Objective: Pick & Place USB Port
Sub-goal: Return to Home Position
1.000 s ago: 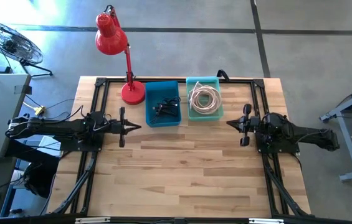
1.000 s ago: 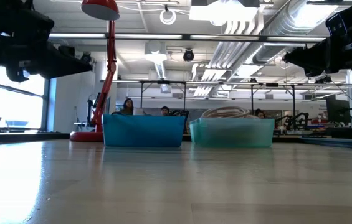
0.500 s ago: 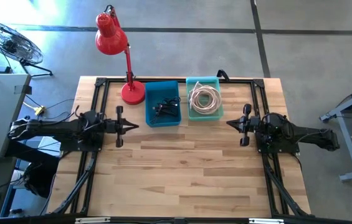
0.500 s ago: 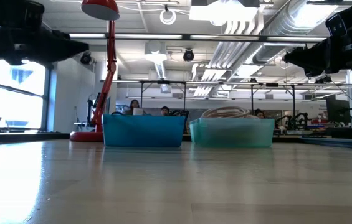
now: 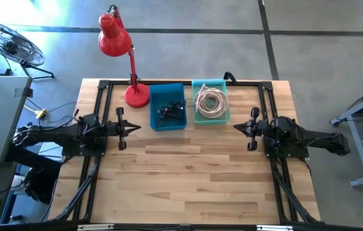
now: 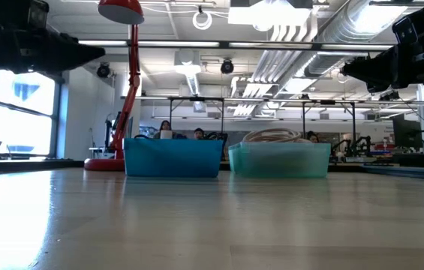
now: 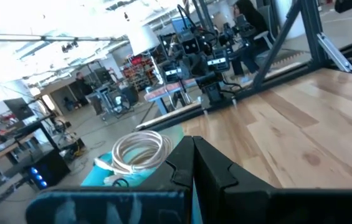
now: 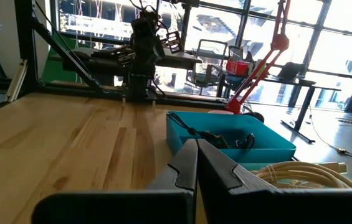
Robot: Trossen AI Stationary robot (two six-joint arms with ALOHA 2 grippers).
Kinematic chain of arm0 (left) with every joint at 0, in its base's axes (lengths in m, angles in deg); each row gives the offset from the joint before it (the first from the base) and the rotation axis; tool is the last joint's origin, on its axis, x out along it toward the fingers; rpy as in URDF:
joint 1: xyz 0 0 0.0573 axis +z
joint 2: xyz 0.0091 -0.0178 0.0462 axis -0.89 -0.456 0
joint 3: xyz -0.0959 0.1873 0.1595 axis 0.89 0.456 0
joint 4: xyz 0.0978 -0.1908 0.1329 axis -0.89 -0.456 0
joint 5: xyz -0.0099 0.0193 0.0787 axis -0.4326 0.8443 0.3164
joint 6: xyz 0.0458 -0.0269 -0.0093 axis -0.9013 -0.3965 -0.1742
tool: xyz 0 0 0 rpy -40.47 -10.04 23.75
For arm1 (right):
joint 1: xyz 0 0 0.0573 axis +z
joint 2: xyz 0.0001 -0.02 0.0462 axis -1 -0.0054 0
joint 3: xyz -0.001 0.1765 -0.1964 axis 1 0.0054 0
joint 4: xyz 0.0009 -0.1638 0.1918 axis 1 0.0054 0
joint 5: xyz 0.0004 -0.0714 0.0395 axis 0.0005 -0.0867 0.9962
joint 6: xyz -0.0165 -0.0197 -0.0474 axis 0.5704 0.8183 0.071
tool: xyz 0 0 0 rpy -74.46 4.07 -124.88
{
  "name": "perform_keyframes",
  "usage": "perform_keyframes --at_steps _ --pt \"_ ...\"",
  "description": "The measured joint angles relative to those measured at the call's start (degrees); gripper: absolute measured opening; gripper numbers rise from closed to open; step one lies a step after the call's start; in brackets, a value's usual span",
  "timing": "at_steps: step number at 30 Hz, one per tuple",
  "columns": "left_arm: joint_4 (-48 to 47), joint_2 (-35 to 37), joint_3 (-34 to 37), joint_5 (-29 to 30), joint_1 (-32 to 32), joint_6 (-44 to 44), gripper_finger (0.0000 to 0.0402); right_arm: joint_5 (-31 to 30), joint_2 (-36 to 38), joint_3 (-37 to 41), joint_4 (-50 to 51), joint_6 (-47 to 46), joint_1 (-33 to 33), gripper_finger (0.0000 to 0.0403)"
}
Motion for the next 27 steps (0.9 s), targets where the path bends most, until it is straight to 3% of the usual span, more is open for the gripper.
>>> perform_keyframes --at_steps 7,21,27 --pt "-1.07 3.33 0.00 0.29 -0.01 -2.18 0.0000 0.21 0.00 0.02 0.00 -1.41 0.00 0.0001" --pt "-5.99 7.88 0.00 11.85 -0.02 -4.44 0.0000 0.40 0.00 0.02 0.00 -1.50 0.00 0.0000" --pt "-11.01 7.88 0.00 11.67 0.00 -3.59 0.0000 0.42 0.00 0.02 0.00 -1.50 0.00 0.0001"
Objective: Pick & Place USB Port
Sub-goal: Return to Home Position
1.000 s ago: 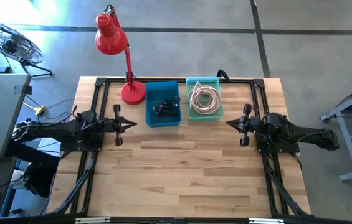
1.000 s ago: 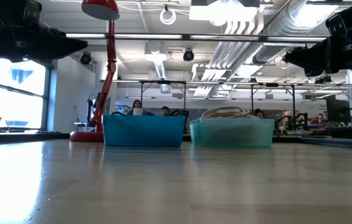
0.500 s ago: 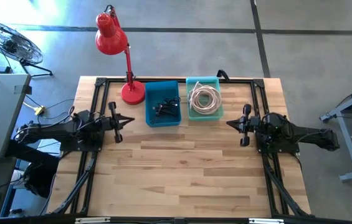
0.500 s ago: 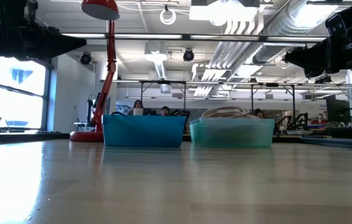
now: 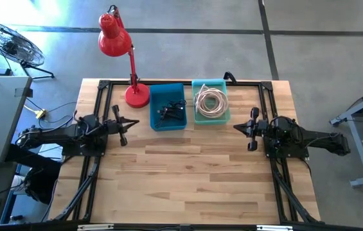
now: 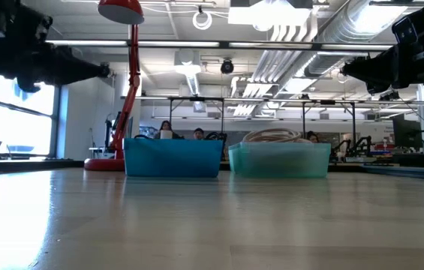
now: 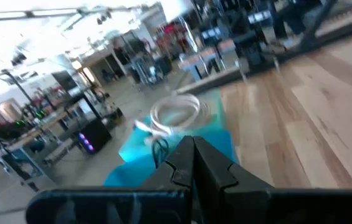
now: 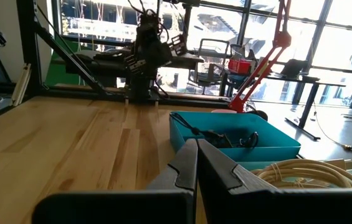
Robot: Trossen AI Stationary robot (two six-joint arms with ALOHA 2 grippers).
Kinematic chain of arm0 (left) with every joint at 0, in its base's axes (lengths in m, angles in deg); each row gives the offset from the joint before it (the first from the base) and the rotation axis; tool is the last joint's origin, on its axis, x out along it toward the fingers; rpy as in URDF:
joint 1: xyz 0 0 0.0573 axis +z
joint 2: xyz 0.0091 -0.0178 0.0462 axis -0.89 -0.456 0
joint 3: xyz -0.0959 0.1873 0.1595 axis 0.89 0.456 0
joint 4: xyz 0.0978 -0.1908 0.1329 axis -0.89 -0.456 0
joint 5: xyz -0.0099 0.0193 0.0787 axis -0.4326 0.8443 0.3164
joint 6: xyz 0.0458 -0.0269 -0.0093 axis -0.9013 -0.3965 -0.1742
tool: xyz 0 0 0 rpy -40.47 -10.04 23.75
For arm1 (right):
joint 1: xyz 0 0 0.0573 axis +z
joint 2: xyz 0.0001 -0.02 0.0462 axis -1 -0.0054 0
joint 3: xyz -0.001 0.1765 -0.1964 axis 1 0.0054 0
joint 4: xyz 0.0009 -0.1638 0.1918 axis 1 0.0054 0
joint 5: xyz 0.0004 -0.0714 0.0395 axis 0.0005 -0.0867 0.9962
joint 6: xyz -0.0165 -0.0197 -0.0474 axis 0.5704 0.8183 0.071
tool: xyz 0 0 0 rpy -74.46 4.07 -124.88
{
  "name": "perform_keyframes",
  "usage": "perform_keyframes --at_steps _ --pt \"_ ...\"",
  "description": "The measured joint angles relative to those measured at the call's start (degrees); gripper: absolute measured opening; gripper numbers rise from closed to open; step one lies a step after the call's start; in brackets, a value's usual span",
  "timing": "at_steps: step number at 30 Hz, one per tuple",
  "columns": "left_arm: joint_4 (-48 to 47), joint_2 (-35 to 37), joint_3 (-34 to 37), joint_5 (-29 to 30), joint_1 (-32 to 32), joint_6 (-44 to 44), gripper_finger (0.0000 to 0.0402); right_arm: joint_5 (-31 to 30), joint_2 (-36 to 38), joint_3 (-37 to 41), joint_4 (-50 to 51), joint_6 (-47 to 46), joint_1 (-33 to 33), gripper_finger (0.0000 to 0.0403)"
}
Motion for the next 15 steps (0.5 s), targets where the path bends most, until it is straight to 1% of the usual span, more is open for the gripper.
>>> perform_keyframes --at_steps 5,7,11,15 --pt "-3.11 0.01 0.00 -1.50 0.00 -2.72 0.0000 0.02 0.00 0.00 0.00 0.02 0.00 0.0001" --pt "-4.60 0.01 -0.51 -4.34 0.00 -4.34 0.0000 0.00 0.00 0.00 0.00 0.02 0.00 0.0001" --pt "-12.11 -0.03 -3.03 -10.89 0.00 -7.88 0.0000 0.01 0.00 0.00 0.00 0.02 0.00 0.0001" --pt "-13.67 0.13 -3.84 -17.66 0.00 -9.55 0.0000 0.04 0.00 0.00 0.00 0.02 0.00 0.0001"
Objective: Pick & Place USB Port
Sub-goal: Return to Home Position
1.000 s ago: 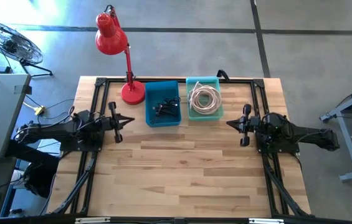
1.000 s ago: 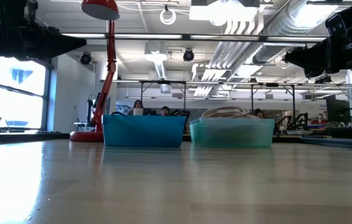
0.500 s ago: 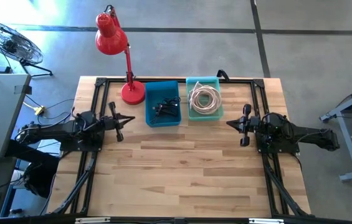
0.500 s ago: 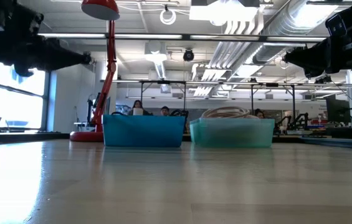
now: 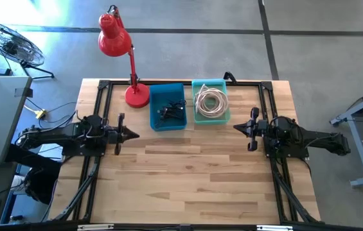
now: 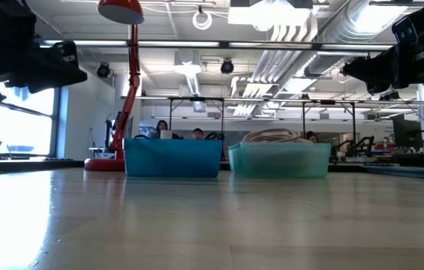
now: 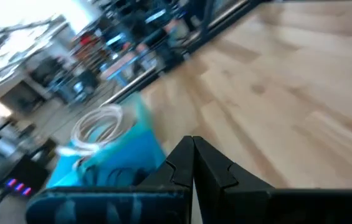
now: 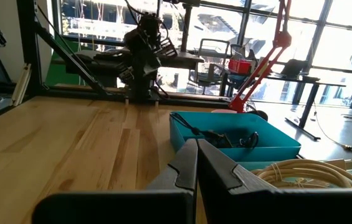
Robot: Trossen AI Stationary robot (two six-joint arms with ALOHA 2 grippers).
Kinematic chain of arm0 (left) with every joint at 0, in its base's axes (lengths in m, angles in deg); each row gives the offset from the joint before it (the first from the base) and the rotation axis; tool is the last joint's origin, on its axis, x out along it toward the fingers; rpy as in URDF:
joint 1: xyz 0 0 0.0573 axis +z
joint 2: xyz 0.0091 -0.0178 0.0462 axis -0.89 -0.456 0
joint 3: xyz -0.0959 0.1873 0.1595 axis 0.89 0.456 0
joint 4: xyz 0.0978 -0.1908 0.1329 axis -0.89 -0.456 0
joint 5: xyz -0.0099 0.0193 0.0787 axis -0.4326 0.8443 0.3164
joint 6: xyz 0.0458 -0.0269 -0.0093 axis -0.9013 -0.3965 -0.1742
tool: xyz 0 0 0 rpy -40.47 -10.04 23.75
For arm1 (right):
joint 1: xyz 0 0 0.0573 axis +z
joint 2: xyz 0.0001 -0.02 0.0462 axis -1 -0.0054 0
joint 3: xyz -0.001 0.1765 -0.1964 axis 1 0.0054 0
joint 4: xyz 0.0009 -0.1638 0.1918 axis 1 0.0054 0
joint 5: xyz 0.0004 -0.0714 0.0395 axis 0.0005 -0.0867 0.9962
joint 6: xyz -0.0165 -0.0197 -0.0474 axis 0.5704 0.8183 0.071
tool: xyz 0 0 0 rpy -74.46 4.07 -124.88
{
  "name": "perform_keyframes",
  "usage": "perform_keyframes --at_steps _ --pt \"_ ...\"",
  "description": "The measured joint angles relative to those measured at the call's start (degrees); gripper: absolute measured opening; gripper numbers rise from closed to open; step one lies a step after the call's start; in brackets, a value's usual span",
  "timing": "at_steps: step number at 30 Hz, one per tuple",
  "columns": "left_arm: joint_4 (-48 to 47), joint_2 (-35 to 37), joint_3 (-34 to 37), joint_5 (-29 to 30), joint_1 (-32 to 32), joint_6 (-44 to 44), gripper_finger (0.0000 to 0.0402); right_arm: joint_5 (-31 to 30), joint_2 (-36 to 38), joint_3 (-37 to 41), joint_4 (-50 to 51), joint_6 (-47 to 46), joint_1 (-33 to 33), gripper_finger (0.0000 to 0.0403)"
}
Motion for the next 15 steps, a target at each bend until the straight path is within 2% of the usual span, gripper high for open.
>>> perform_keyframes --at_steps 2,7,15 --pt "-0.24 0.26 -0.08 -2.16 -0.01 -0.22 0.0000 -0.02 0.00 0.00 -0.01 0.00 0.00 0.0000" --pt "-0.46 2.14 -0.16 -3.96 -0.02 2.22 0.0000 -0.02 0.00 0.00 0.00 0.00 0.00 0.0000" --pt "0.12 4.42 -0.04 -5.95 -0.02 1.33 0.0000 -0.02 0.00 0.00 0.00 0.00 0.00 0.0001"
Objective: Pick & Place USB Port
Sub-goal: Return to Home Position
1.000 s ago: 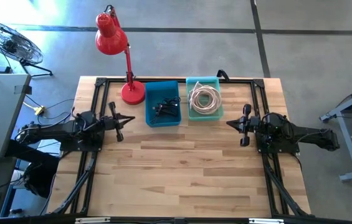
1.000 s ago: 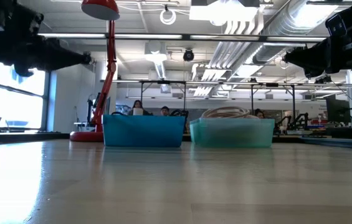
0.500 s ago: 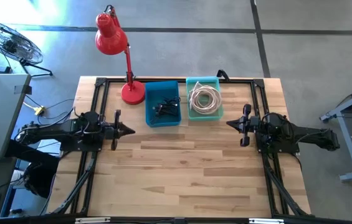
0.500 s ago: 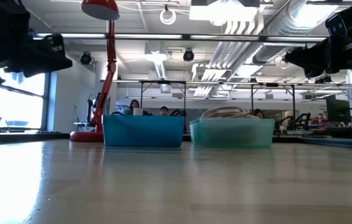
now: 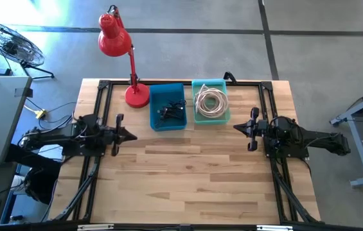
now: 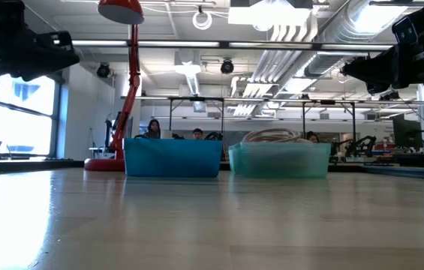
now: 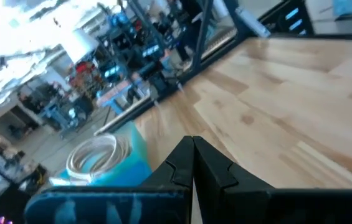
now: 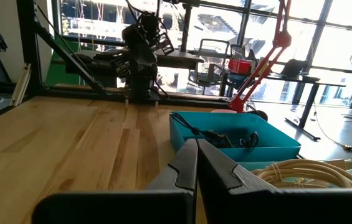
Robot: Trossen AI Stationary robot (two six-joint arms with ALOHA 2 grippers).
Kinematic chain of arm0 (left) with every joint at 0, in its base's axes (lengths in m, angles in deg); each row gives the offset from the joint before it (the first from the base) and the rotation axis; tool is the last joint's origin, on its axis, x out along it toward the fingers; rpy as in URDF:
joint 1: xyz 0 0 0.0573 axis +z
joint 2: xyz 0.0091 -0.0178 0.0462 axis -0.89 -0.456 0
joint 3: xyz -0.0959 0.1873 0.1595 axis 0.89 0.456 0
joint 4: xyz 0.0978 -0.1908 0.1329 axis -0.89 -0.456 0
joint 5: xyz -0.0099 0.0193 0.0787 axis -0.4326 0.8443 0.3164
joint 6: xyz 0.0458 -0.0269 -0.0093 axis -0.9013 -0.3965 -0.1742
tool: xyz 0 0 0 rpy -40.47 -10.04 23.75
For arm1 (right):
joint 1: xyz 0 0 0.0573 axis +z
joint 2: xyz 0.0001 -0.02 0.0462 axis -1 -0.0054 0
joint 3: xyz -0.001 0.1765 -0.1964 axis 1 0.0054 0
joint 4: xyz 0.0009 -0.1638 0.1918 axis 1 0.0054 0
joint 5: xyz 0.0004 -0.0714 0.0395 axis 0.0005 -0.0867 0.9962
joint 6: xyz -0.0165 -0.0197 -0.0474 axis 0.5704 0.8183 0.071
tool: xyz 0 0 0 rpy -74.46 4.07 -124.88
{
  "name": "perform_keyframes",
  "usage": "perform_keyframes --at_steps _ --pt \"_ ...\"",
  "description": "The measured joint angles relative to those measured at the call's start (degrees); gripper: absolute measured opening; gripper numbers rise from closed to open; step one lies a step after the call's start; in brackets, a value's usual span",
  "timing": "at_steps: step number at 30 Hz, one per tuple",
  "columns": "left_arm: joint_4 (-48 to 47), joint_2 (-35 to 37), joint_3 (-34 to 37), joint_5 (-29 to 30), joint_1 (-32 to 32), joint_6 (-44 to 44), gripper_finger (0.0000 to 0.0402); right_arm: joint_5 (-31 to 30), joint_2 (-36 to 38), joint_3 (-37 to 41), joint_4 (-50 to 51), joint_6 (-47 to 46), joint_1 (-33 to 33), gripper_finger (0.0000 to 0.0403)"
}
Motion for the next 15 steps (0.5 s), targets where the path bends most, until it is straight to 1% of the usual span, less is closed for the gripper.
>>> perform_keyframes --at_steps 5,11,13,15 --pt "0.96 0.00 0.63 -3.94 0.00 -0.19 0.0000 0.00 -0.04 0.00 0.00 0.00 0.00 0.0001" --pt "1.76 0.04 0.76 -6.04 0.00 0.01 0.0000 -0.01 -0.04 0.00 -0.01 0.00 -0.01 0.0000" --pt "2.24 0.04 0.83 -6.09 0.00 0.31 0.0000 0.00 -0.04 0.00 0.00 0.00 -0.01 0.0000" --pt "3.15 0.04 0.97 -4.25 0.00 1.43 0.0000 0.00 -0.04 0.00 -0.01 0.00 -0.01 0.0001"
